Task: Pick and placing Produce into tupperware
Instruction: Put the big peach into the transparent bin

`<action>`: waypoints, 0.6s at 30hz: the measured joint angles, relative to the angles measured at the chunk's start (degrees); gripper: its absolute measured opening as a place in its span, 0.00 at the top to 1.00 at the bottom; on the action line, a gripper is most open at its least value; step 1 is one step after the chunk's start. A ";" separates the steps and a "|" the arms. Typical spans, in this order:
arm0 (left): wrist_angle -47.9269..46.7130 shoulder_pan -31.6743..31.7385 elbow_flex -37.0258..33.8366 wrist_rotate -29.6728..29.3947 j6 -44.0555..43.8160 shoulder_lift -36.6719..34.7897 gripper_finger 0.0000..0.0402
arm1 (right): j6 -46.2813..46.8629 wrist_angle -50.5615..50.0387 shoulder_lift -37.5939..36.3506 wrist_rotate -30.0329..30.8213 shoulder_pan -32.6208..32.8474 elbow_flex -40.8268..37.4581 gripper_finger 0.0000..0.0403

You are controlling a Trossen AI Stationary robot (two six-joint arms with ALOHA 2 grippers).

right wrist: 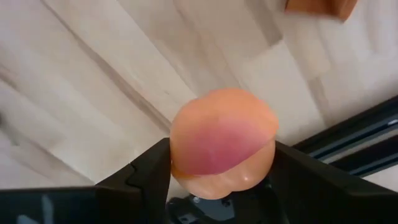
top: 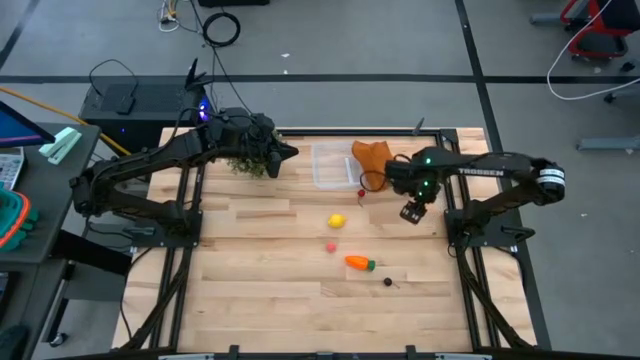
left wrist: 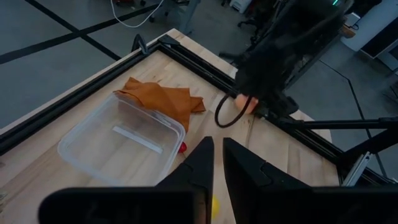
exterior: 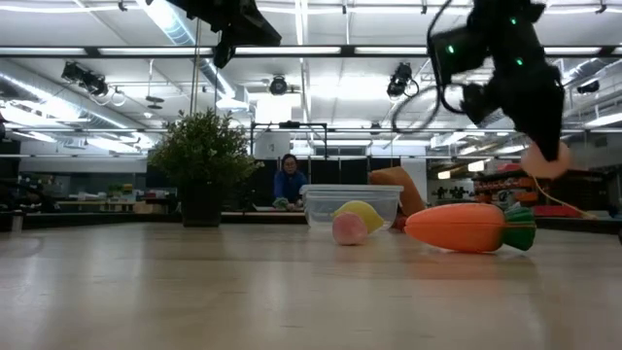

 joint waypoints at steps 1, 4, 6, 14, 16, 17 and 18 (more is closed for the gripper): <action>0.01 -0.01 0.00 0.00 -0.02 0.00 0.90 | 0.00 -0.51 0.00 0.00 0.00 1.79 0.48; -0.01 -0.01 0.00 0.00 -0.02 0.00 0.91 | -0.18 -0.84 0.17 0.00 0.00 6.63 0.48; -0.01 -0.01 0.00 0.00 -0.04 0.00 0.91 | -0.44 -0.46 0.56 0.05 0.00 9.25 0.47; -0.01 -0.01 0.00 0.00 -0.09 0.00 0.89 | -3.97 -0.08 7.54 0.51 -0.90 16.73 0.48; 0.00 0.01 0.00 -0.01 -0.09 0.00 0.89 | -5.15 0.00 9.78 0.52 -1.22 18.65 0.48; -0.01 0.00 0.00 -0.15 -0.12 0.00 0.89 | -5.88 0.06 10.84 0.52 -1.37 19.55 0.47; -0.04 -0.02 0.00 -0.40 -0.13 0.00 0.89 | -6.50 0.05 11.90 0.52 -1.64 20.48 0.47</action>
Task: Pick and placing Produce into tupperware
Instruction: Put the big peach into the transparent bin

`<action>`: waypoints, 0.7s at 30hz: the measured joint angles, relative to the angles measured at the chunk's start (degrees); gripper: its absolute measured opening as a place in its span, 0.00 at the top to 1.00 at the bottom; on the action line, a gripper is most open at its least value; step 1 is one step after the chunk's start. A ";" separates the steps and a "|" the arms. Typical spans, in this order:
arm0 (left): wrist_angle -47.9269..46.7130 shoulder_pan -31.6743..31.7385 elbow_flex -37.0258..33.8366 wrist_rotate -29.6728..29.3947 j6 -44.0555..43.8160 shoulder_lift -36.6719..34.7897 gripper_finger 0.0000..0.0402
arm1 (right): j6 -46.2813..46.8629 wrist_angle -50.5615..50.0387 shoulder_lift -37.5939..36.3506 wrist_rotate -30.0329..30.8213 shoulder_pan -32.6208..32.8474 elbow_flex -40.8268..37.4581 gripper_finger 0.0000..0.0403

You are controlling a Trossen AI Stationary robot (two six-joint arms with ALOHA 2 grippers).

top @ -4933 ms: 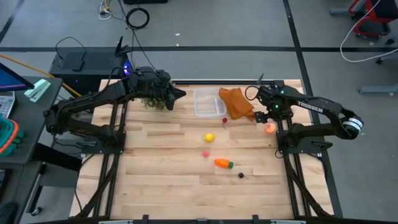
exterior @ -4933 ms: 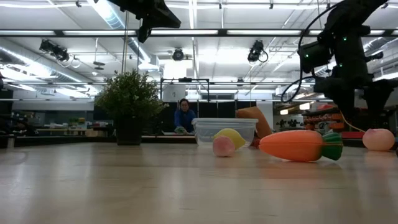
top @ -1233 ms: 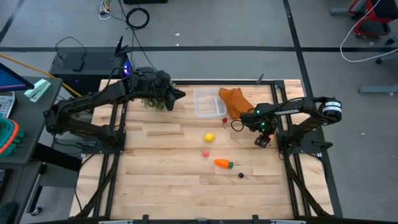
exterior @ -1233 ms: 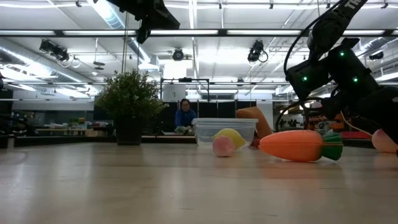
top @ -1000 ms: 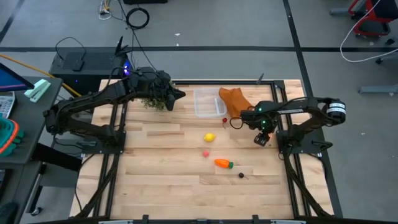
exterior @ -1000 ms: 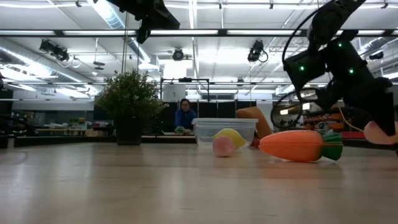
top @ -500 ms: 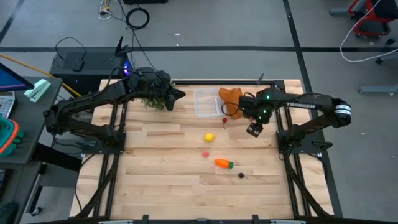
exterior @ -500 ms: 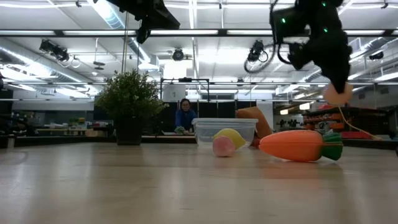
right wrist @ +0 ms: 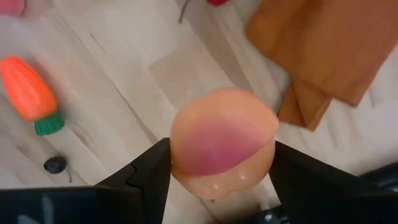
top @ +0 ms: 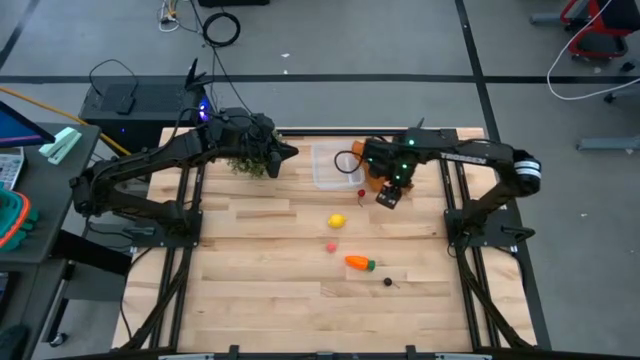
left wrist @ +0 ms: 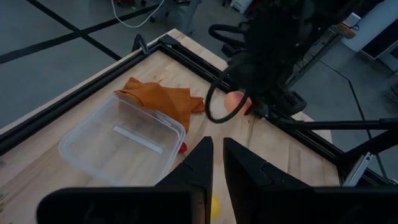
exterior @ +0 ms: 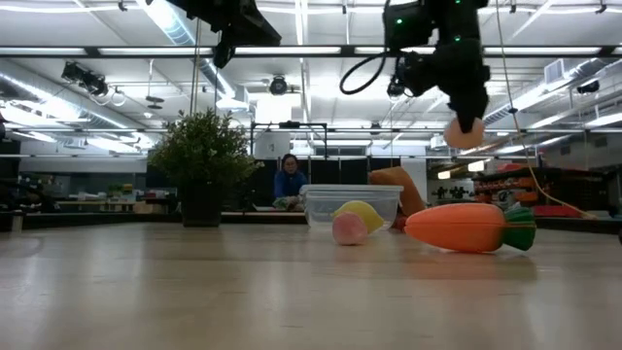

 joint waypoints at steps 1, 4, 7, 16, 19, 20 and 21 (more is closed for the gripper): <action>-0.10 -0.07 0.00 -0.05 0.01 0.00 0.89 | -0.70 0.02 0.93 0.00 -0.29 1.07 0.47; -0.19 -0.48 0.00 -0.19 0.02 0.00 0.88 | -2.23 0.69 3.58 0.04 -1.32 4.16 0.47; -0.19 -1.12 0.00 -0.23 0.09 0.00 0.87 | -3.30 2.36 5.97 0.03 -2.67 7.37 0.48; -0.85 -2.63 0.00 -0.68 1.36 0.00 0.86 | -5.62 5.65 13.95 0.04 -7.14 16.93 0.47; -2.39 -2.83 0.00 -1.34 1.40 0.00 0.85 | -6.65 6.10 16.52 0.04 -7.96 20.47 0.48; -2.72 -2.83 0.00 -1.34 1.51 0.00 0.85 | -7.12 6.04 17.35 0.04 -8.20 21.65 0.48; -2.96 -2.83 0.00 -1.34 1.51 0.00 0.85 | -7.54 6.05 18.27 0.04 -8.33 22.93 0.48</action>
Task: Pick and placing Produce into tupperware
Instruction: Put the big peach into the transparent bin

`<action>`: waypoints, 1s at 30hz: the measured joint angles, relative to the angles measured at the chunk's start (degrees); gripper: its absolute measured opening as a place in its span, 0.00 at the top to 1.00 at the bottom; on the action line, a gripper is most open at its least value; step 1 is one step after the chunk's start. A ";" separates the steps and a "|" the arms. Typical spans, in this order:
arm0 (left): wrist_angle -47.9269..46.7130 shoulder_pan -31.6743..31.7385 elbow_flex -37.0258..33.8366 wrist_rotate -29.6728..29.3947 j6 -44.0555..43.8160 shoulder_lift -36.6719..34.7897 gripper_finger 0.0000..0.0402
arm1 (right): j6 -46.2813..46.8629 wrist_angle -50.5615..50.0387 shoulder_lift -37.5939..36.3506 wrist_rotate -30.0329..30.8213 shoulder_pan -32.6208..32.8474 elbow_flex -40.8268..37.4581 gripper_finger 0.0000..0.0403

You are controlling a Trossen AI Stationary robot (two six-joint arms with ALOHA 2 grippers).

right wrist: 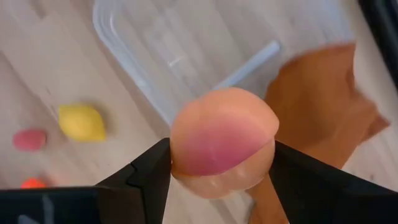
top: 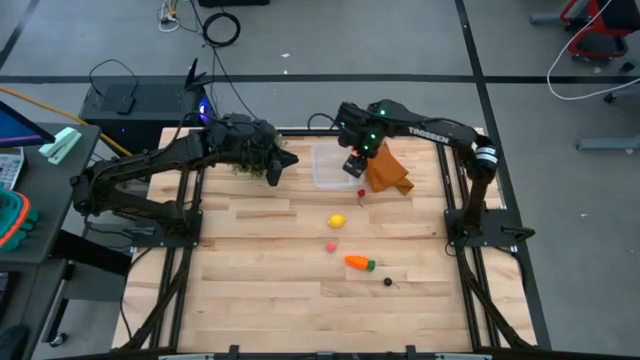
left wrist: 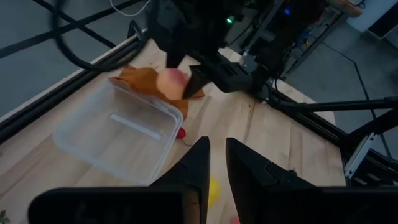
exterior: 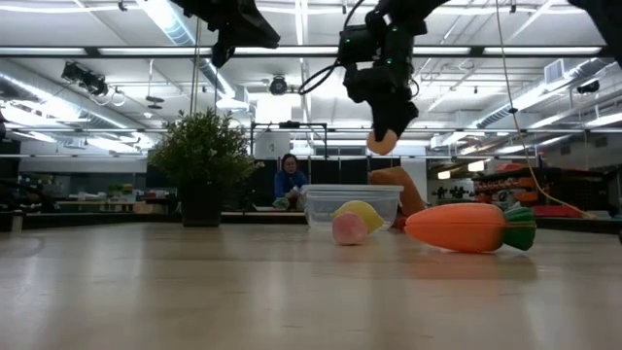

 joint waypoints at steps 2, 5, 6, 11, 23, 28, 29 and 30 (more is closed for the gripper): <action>-0.24 -0.02 0.00 -0.01 -0.01 0.00 0.84 | -0.78 0.08 1.80 -0.02 -0.41 2.60 0.48; -0.22 -0.02 0.00 -0.01 -0.01 0.00 0.84 | -1.48 0.12 4.47 -0.04 -1.04 6.47 0.48; -0.22 0.00 0.00 -0.01 -0.01 0.00 0.84 | -1.80 -0.09 5.46 -0.07 -1.06 7.78 0.48; -0.20 -0.02 0.00 -0.01 -0.03 0.00 0.84 | -3.26 -0.65 10.07 -0.36 -1.59 13.75 0.48; -0.22 -0.02 0.00 0.02 -0.32 0.00 0.85 | -3.78 -3.59 18.58 -2.07 -3.42 22.95 0.48; -0.20 -0.02 0.00 0.02 -0.42 0.00 0.84 | -3.86 -3.69 20.02 -1.92 -3.61 23.25 0.48; -0.20 -0.02 0.00 0.02 -0.42 0.00 0.84 | -3.90 -3.31 20.01 -1.22 -3.62 23.08 0.48; -0.20 -0.02 0.00 0.02 -0.42 0.00 0.84 | -3.94 -2.96 20.00 -0.47 -3.69 23.07 0.48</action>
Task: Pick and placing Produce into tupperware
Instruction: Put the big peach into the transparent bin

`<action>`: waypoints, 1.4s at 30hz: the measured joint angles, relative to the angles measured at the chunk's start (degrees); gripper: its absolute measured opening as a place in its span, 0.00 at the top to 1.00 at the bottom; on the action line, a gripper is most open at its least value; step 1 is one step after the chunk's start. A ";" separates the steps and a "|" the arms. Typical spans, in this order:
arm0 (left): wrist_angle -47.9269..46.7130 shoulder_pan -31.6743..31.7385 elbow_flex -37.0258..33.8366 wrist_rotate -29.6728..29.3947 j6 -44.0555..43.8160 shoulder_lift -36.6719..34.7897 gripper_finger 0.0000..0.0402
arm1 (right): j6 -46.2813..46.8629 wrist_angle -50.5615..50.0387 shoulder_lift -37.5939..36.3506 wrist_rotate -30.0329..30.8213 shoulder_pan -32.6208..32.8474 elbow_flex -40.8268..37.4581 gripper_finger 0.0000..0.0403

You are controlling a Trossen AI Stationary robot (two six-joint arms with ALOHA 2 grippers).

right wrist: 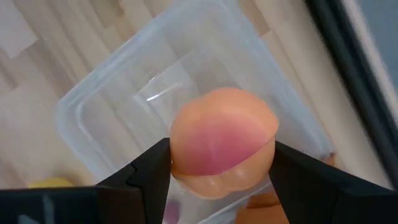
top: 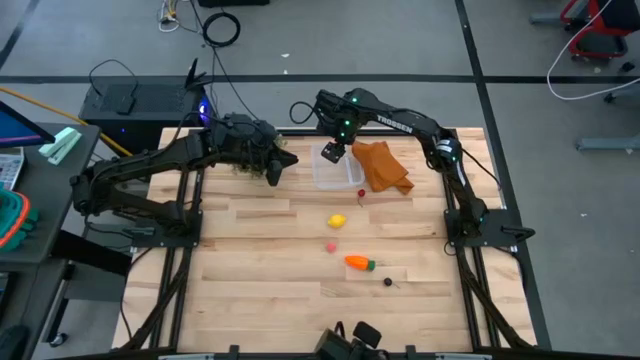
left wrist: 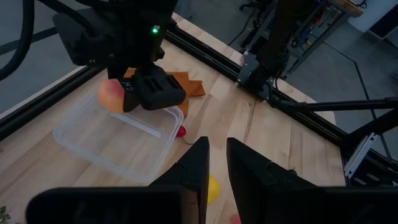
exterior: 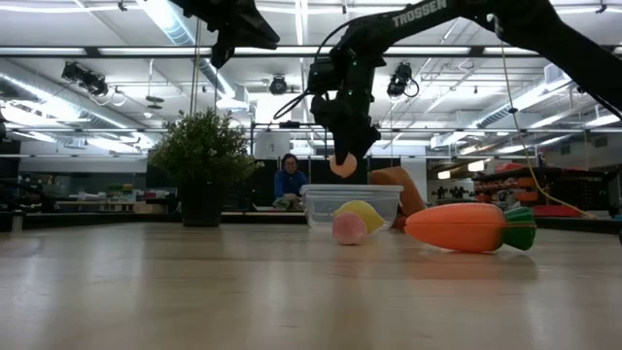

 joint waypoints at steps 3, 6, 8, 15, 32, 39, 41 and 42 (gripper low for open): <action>0.00 0.00 0.00 0.00 0.00 0.00 0.85 | -0.04 -0.06 0.00 0.02 -0.53 -0.04 0.48; 0.00 0.01 0.00 0.00 0.01 0.00 0.86 | -0.15 -0.06 0.00 -0.07 -1.23 -0.04 0.48; 0.00 0.00 0.00 0.00 0.00 0.00 0.86 | -0.13 -0.07 0.07 0.07 -1.53 -0.07 0.48; 0.00 -0.02 0.00 0.02 -0.02 0.00 0.84 | 0.90 -0.90 2.49 1.55 -1.45 -0.28 0.48; -0.07 -0.04 0.00 0.02 0.00 -0.04 0.85 | 1.80 -0.91 6.81 2.05 -0.01 -0.31 0.48; -0.13 -0.04 0.00 0.02 0.00 -0.04 0.85 | 1.95 -1.08 8.66 2.30 0.23 -0.33 0.48; -0.23 -0.04 0.00 0.02 0.00 -0.04 0.85 | 1.95 -0.98 8.83 2.64 0.21 -0.33 0.48; -0.30 -0.03 0.00 0.01 0.00 -0.04 0.85 | 1.93 -0.96 8.83 3.12 0.20 -0.33 0.48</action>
